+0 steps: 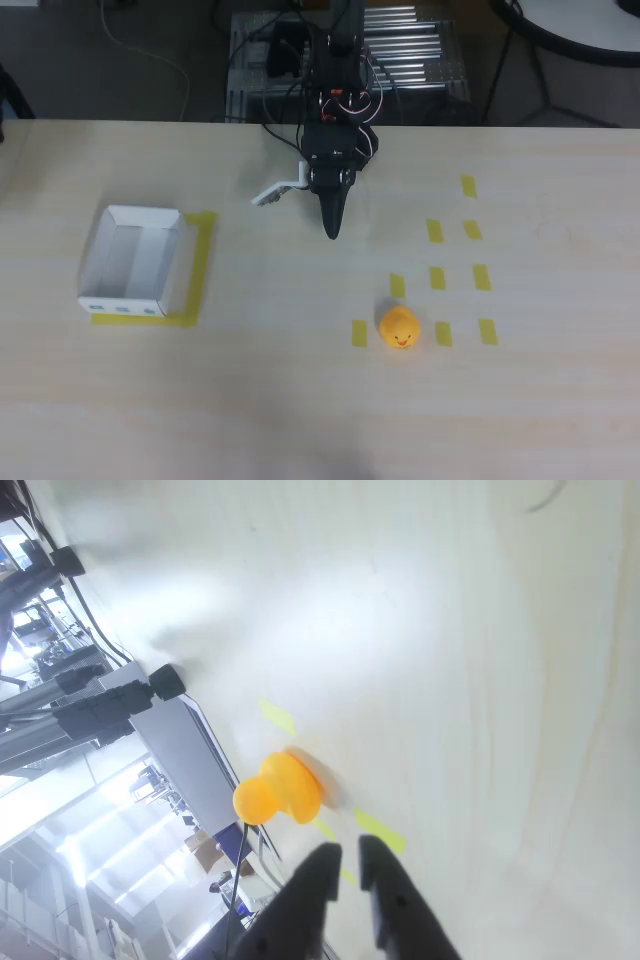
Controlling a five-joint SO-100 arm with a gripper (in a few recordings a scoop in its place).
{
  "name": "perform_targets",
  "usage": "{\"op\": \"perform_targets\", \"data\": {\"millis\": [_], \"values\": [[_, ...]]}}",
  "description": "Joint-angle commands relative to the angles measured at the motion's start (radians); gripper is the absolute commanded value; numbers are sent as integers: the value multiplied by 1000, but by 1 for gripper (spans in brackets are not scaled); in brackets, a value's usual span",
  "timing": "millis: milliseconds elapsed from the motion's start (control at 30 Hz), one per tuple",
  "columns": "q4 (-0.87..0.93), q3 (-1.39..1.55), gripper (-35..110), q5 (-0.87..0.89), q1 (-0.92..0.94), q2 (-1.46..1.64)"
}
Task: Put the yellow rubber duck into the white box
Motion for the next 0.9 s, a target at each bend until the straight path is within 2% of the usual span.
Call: {"op": "perform_targets", "data": {"millis": [0,867], "values": [[18,15,0,14,-23,52],[12,17,0,3,-38,52]]}}
